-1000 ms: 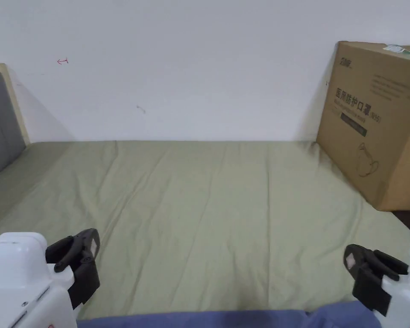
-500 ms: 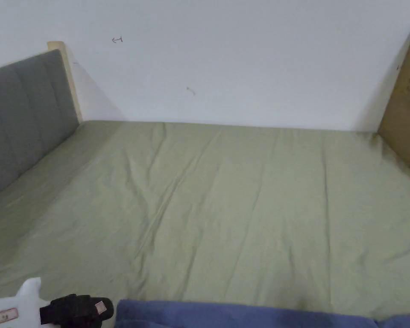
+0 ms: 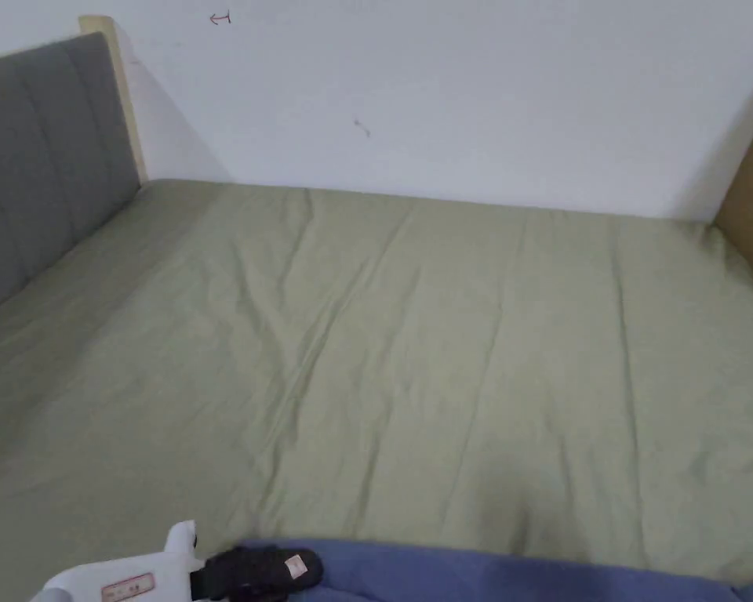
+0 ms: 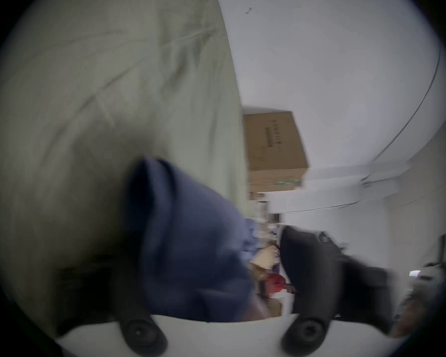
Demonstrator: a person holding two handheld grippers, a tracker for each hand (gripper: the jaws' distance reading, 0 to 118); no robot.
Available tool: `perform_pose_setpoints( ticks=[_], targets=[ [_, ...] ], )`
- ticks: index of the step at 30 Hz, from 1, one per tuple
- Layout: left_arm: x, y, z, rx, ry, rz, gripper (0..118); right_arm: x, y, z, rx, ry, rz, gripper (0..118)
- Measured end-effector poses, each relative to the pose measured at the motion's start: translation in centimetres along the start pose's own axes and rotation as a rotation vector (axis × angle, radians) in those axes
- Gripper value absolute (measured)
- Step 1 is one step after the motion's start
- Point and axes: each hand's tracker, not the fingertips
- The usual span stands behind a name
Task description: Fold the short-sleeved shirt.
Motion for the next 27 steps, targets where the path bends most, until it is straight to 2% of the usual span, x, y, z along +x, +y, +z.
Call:
perform_pose_setpoints(
  ticks=[1, 2, 3, 5, 7, 9, 11, 13, 15, 20, 22, 23, 24, 25, 26, 27],
  targets=[
    [-0.6, -0.1, -0.7, -0.003, 0.241, -0.021, 11, -0.2, 0.1, 0.0, 0.001, 0.006, 0.003, 0],
    [-1.6, -0.7, -0.3, -0.009, 0.242, 0.004, 10, -0.3, 0.1, 0.0, 0.001, 0.017, 0.001, 0],
    [-0.5, -0.8, 0.6, 0.058, 0.054, 0.044, 10, -0.4, 0.2, 0.1, 0.0, 0.028, -0.004, 0],
    [2.0, -1.4, 1.9, 0.035, 0.202, -0.036, 11, -0.3, 0.1, 0.4, 0.011, 0.032, -0.007, 0],
    [5.4, -2.4, 4.4, 0.059, 0.233, -0.156, 12, -0.1, 0.0, 0.9, 0.038, 0.016, -0.004, 0],
    [9.2, -4.0, 6.8, 0.111, 0.458, -0.265, 12, 0.6, 0.0, 1.1, 0.048, 0.017, -0.025, 0],
    [12.6, -5.3, 7.6, 0.155, 0.799, -0.485, 12, 1.3, -0.1, 1.0, 0.042, 0.017, -0.065, 0],
    [14.8, -6.9, 6.8, 0.174, 1.01, -0.692, 12, 1.8, -0.8, 1.2, 0.061, -0.002, -0.084, 0],
    [16.1, -7.7, 5.0, 0.137, 0.93, -0.685, 12, 2.1, -1.4, 1.4, 0.067, -0.031, -0.071, 0],
    [19.0, -8.0, -2.7, 0.015, 0.381, -0.368, 12, 3.5, -2.9, 2.7, 0.06, 0.003, -0.135, 0],
    [19.4, -8.6, -6.5, -0.032, 0.239, -0.258, 12, 3.9, -3.4, 3.3, 0.059, 0.002, -0.143, 0],
    [19.4, -8.6, -8.2, -0.062, 0.193, -0.238, 24, 4.1, -3.5, 3.4, 0.054, 0.001, -0.144, 0],
    [19.7, -9.0, -9.5, -0.105, 0.156, -0.226, 50, 4.4, -3.8, 3.5, 0.048, -0.002, -0.143, 0],
    [20.0, -9.3, -10.4, -0.136, 0.154, -0.224, 86, 4.6, -4.0, 3.7, 0.045, -0.004, -0.14, 0],
    [20.5, -9.6, -10.2, -0.137, 0.18, -0.255, 118, 4.8, -4.1, 4.0, 0.043, -0.006, -0.137, 0],
    [20.8, -9.7, -9.6, -0.09, 0.168, -0.269, 113, 5.1, -4.2, 4.2, 0.043, -0.007, -0.137, 0]
  ],
)
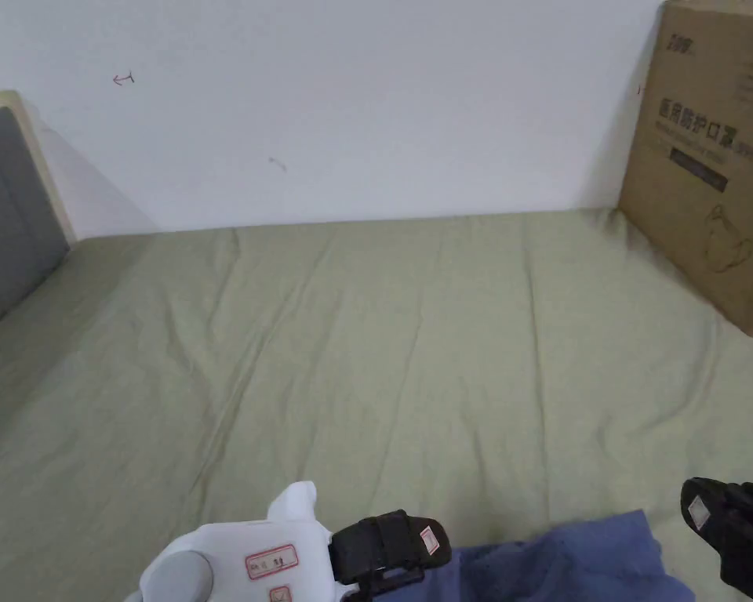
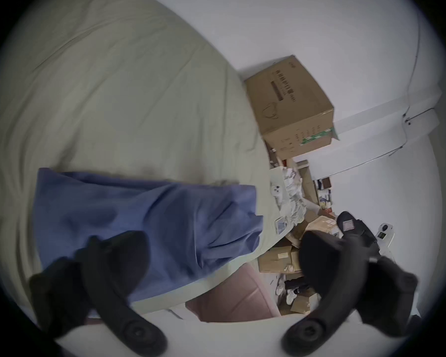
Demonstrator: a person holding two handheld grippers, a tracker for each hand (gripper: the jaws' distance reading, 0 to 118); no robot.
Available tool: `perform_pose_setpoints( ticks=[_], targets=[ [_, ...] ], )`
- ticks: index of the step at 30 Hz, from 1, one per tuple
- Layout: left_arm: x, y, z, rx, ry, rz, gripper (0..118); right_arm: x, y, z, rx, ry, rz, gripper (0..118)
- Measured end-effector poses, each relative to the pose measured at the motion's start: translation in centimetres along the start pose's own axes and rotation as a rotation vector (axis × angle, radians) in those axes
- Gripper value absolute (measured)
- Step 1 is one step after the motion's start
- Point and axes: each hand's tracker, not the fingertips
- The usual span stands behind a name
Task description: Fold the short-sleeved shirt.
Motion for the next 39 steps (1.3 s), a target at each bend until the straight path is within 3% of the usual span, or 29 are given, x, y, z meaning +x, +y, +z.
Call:
perform_pose_setpoints(
  ticks=[6, 7, 8, 9, 10, 11, 17, 21, 24, 25, 28, 31, 33, 34, 36, 37, 38, 39],
  targets=[
    [-0.1, 0.2, 3.2, 0.064, 0.132, -0.077, 116, 1.7, 0.0, 0.2, 0.014, -0.008, -0.034, 0],
    [-0.1, 0.1, 3.2, 0.063, 0.146, -0.104, 114, 1.9, 0.0, 0.2, 0.015, -0.009, -0.042, 0],
    [-0.1, -0.1, 2.8, 0.062, 0.159, -0.134, 105, 2.2, 0.0, 0.2, 0.018, -0.008, -0.051, 0],
    [0.1, -0.3, 2.1, 0.039, 0.158, -0.162, 85, 2.6, -0.1, -0.1, 0.018, -0.006, -0.059, 0],
    [0.3, -0.5, 1.0, 0.005, 0.156, -0.189, 49, 2.9, -0.2, -0.2, 0.018, -0.005, -0.066, 0],
    [0.5, -0.7, -0.6, -0.045, 0.171, -0.222, 6, 3.1, -0.3, -0.2, 0.017, -0.006, -0.07, 0],
    [0.3, -3.5, -11.1, -0.245, 0.396, -0.353, 5, 3.6, -0.8, -0.1, -0.009, -0.022, -0.08, 0],
    [0.7, -4.7, -13.1, -0.26, 0.309, -0.312, 5, 3.9, -1.1, -0.1, -0.034, -0.037, -0.091, 0],
    [1.2, -4.1, -10.5, -0.286, -0.13, -0.056, 5, 4.0, -1.2, -0.2, -0.046, -0.034, -0.106, 0],
    [1.3, -4.1, -9.4, -0.258, -0.206, -0.009, 5, 3.9, -1.3, -0.3, -0.047, -0.033, -0.107, 0],
    [1.0, -2.7, -4.4, -0.097, -0.202, -0.049, 5, 3.6, -1.2, -0.7, -0.054, -0.028, -0.1, 0],
    [-3.2, -0.8, 0.9, -0.006, -0.132, -0.038, 5, 3.0, -1.0, -1.0, -0.059, -0.015, -0.098, 0],
    [-7.1, 0.2, 3.7, 0.005, -0.075, 0.045, 8, 2.5, -1.0, -1.3, -0.07, -0.009, -0.092, 0],
    [-8.9, 0.4, 5.0, 0.009, -0.042, 0.092, 19, 2.2, -1.0, -1.4, -0.078, -0.006, -0.088, 0],
    [-12.2, 0.4, 6.9, 0.031, 0.002, 0.153, 57, 1.6, -1.1, -1.8, -0.092, 0.001, -0.071, 0],
    [-13.5, 0.4, 7.5, 0.037, 0.005, 0.165, 93, 1.3, -1.1, -2.0, -0.097, 0.003, -0.063, 0],
    [-14.8, 0.4, 8.0, 0.034, 0.011, 0.171, 113, 0.9, -1.1, -2.2, -0.101, 0.005, -0.057, 0],
    [-16.0, 0.3, 8.4, 0.031, 0.007, 0.182, 118, 0.6, -1.1, -2.4, -0.107, 0.008, -0.052, 0]
  ],
)
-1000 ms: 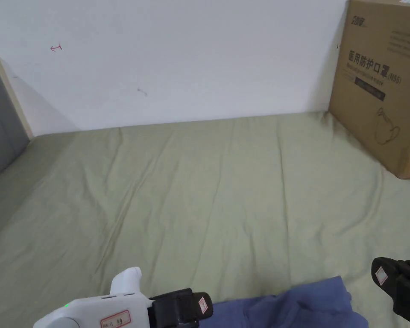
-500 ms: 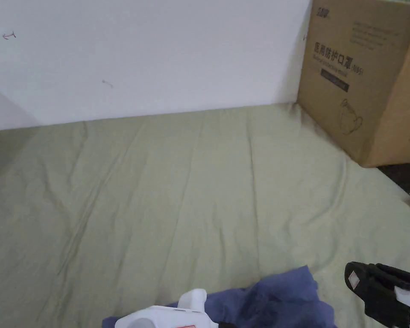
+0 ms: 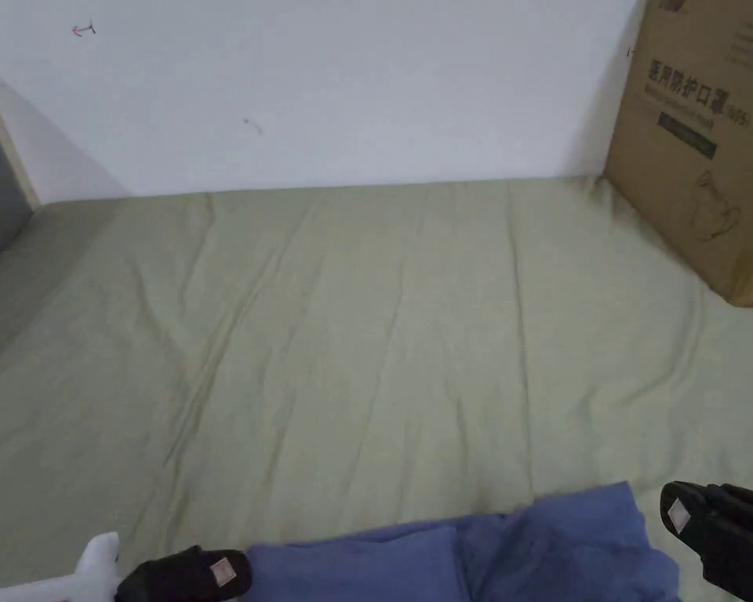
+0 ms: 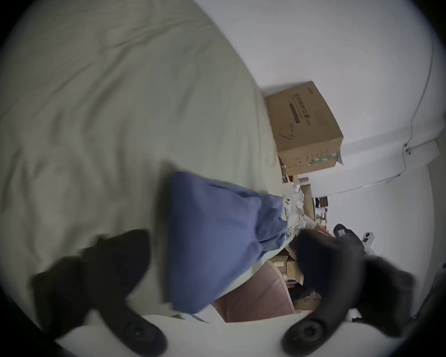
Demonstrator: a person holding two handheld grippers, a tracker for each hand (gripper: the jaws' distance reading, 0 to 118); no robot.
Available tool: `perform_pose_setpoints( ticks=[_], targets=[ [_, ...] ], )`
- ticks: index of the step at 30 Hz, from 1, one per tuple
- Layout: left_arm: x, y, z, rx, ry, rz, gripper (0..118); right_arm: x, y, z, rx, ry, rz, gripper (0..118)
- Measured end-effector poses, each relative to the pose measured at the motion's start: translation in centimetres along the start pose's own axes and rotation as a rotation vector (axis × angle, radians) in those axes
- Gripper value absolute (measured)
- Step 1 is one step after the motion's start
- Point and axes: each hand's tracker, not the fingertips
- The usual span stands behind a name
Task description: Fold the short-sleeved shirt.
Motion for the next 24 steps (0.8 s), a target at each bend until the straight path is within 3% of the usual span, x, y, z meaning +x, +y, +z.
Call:
perform_pose_setpoints(
  ticks=[4, 7, 10, 12, 16, 17, 18, 19, 20, 24],
  targets=[
    [-5.0, 0.1, -1.1, 0.003, -0.097, 0.128, 118, -1.5, 0.2, -1.1, -0.05, 0.027, 0.002, 0],
    [-5.3, -0.8, -3.1, 0.003, -0.379, 0.224, 118, -2.6, 0.3, -1.9, -0.078, 0.026, 0.019, 0],
    [-5.6, -0.7, -7.0, -0.103, -0.49, 0.3, 118, -3.5, 0.2, -2.2, -0.119, 0.067, -0.001, 0],
    [-4.7, -0.8, -9.4, -0.14, -0.512, 0.254, 118, -3.9, 0.0, -2.3, -0.135, 0.082, -0.011, 0],
    [-3.6, -0.1, -10.3, -0.153, -0.396, 0.166, 114, -4.4, 0.0, -2.5, -0.157, 0.081, 0.01, 0],
    [-3.4, 0.2, -10.0, -0.152, -0.286, 0.137, 99, -4.3, 0.0, -2.4, -0.157, 0.083, 0.011, 0],
    [-3.1, 0.2, -10.4, -0.165, -0.054, 0.075, 59, -4.2, 0.0, -2.4, -0.158, 0.087, 0.009, 0],
    [-3.4, -0.4, -10.7, -0.187, 0.115, 0.021, 10, -4.1, -0.1, -2.3, -0.159, 0.089, 0.004, 0],
    [-3.1, -0.4, -10.1, -0.116, -0.161, 0.155, 10, -3.9, -0.1, -2.3, -0.161, 0.091, -0.002, 0],
    [1.4, -0.6, -6.5, 0.0, 0.09, -0.111, 10, -2.7, -0.2, -1.9, -0.154, 0.117, -0.063, 0]
  ],
)
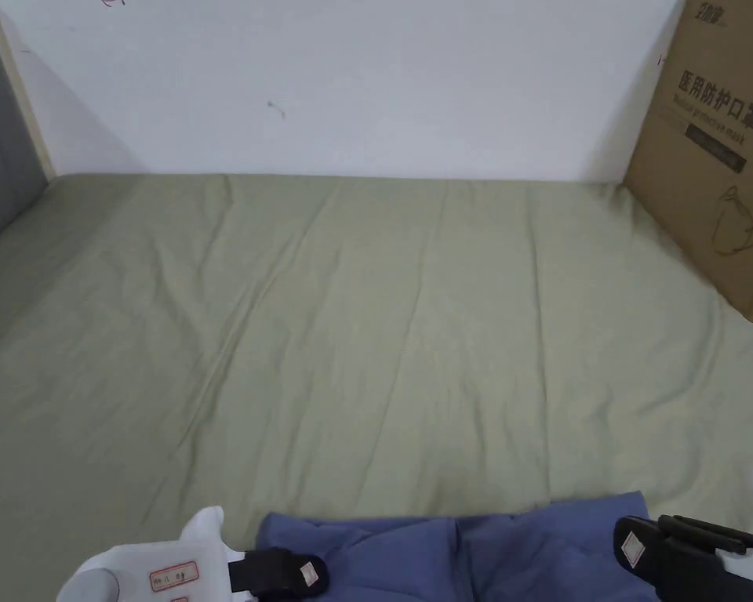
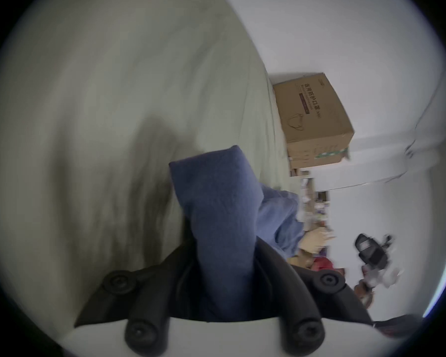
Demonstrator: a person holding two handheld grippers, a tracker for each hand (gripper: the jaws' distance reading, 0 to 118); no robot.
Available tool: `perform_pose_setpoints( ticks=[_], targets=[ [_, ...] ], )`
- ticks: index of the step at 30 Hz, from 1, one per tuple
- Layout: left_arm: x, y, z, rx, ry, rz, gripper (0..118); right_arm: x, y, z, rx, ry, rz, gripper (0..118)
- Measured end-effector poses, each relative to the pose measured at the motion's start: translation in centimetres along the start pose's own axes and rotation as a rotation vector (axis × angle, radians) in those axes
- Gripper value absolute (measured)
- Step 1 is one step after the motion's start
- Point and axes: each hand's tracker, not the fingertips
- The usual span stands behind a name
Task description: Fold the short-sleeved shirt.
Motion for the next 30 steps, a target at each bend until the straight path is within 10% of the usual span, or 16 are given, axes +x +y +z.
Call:
perform_pose_setpoints(
  ticks=[8, 14, 18, 20, 22, 24, 30],
  targets=[
    [11.1, 0.4, 6.1, 0.095, 0.796, -0.473, 10, 3.2, -0.9, 0.9, 0.029, 0.029, -0.092, 0],
    [16.5, 0.9, 1.7, -0.007, 0.294, -0.189, 10, 5.5, -1.9, 2.3, 0.045, 0.021, -0.11, 0],
    [20.6, 1.1, -6.9, -0.12, 0.227, -0.245, 13, 6.7, -1.9, 3.8, 0.064, -0.005, -0.125, 0],
    [21.6, 1.0, -10.6, -0.185, 0.188, -0.217, 55, 7.2, -1.7, 4.6, 0.084, -0.016, -0.126, 0],
    [21.4, 0.6, -13.4, -0.248, 0.08, -0.134, 65, 7.8, -1.5, 5.1, 0.089, -0.023, -0.14, 0],
    [21.9, 0.3, -14.1, -0.278, 0.037, -0.118, 116, 8.3, -1.4, 5.5, 0.095, -0.03, -0.151, 0],
    [23.1, -0.4, -9.7, -0.129, 0.059, -0.327, 114, 9.6, -1.1, 5.5, 0.096, -0.048, -0.167, 0]
  ],
)
